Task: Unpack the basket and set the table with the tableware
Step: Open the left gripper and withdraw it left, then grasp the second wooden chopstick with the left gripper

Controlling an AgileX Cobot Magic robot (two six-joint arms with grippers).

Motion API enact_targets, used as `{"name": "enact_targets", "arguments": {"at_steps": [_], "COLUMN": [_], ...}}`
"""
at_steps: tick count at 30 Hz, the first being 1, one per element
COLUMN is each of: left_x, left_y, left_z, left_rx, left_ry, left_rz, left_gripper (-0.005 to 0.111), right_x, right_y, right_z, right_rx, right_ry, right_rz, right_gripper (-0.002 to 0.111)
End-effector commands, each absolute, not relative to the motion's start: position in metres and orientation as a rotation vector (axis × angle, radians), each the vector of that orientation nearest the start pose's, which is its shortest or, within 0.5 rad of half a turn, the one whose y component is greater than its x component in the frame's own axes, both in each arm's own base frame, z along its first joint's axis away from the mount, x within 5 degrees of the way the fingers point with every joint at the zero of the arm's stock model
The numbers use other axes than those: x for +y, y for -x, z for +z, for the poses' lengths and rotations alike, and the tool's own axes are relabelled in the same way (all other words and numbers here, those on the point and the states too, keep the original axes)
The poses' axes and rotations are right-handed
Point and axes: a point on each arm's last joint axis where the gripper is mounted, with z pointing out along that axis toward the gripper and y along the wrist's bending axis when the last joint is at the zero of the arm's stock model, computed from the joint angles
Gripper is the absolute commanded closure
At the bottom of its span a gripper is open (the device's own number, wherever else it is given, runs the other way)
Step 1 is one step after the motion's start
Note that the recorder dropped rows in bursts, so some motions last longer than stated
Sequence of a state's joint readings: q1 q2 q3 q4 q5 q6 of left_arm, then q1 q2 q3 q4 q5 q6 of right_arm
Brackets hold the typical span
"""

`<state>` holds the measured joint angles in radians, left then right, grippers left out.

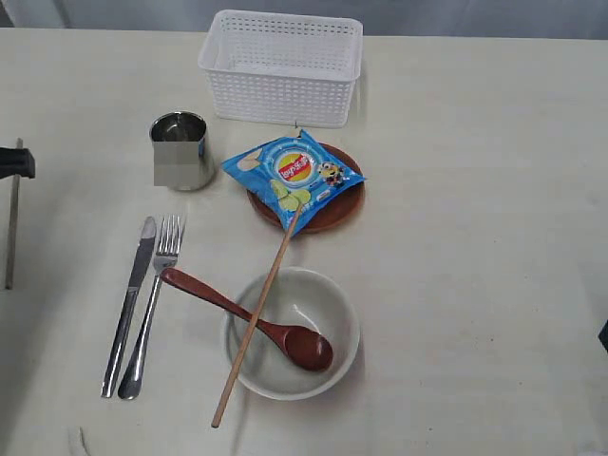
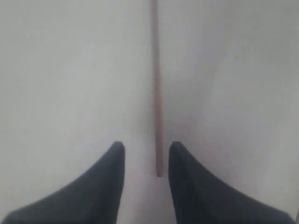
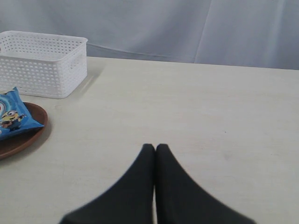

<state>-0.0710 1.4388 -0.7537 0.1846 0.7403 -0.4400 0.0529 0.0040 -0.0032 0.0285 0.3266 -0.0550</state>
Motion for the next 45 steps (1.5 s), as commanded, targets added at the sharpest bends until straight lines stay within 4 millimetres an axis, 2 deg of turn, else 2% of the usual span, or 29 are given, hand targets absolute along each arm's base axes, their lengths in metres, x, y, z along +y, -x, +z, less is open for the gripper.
{"name": "enact_targets", "arguments": {"at_steps": [1,7,11,14,20,21,24,25,30,34,38,42,45], "left_x": [-0.008,-0.010,-0.010,-0.010,-0.009,-0.009,-0.009,-0.009,-0.009,-0.009,-0.014,-0.039,-0.065], "left_y": [-0.255,-0.272,-0.277,-0.279,-0.278,-0.278,-0.277,-0.277,-0.275,-0.275,-0.273,-0.264,-0.251], "left_z": [0.179,0.149,0.128,0.120,0.119,0.118,0.112,0.109,0.104,0.120,0.150,0.186,0.201], "left_rx": [2.874,2.912,2.955,2.960,2.971,2.983,3.011,3.022,3.054,3.010,2.920,2.806,2.780], "left_ry": [0.336,0.335,0.307,0.301,0.293,0.295,0.312,0.316,0.287,0.229,0.171,0.014,-0.137], "left_rz": [0.040,0.028,0.055,0.054,0.079,0.083,0.087,0.088,0.100,0.091,-0.013,-0.115,-0.148], "left_gripper": [0.075,0.075,0.075,0.075,0.077,0.080,0.103,0.106,0.107,0.107,0.107,0.107,0.107], "right_x": [0.004,0.004,0.004,0.004,0.004,0.004,0.004,0.004,0.004,0.004,0.004,0.004,0.004], "right_y": [-0.054,-0.054,-0.054,-0.054,-0.054,-0.054,-0.054,-0.054,-0.054,-0.054,-0.054,-0.054,-0.054], "right_z": [0.184,0.184,0.184,0.184,0.184,0.184,0.184,0.184,0.184,0.184,0.184,0.184,0.184], "right_rx": [1.806,1.806,1.806,1.806,1.806,1.806,1.806,1.806,1.806,1.806,1.806,1.806,1.806], "right_ry": [0.080,0.080,0.080,0.080,0.080,0.080,0.080,0.080,0.080,0.080,0.080,0.080,0.080], "right_rz": [0.023,0.023,0.023,0.023,0.023,0.023,0.023,0.023,0.023,0.023,0.023,0.023,0.023], "right_gripper": [0.109,0.109,0.109,0.109,0.109,0.109,0.109,0.109,0.109,0.109,0.109,0.109,0.109]}}
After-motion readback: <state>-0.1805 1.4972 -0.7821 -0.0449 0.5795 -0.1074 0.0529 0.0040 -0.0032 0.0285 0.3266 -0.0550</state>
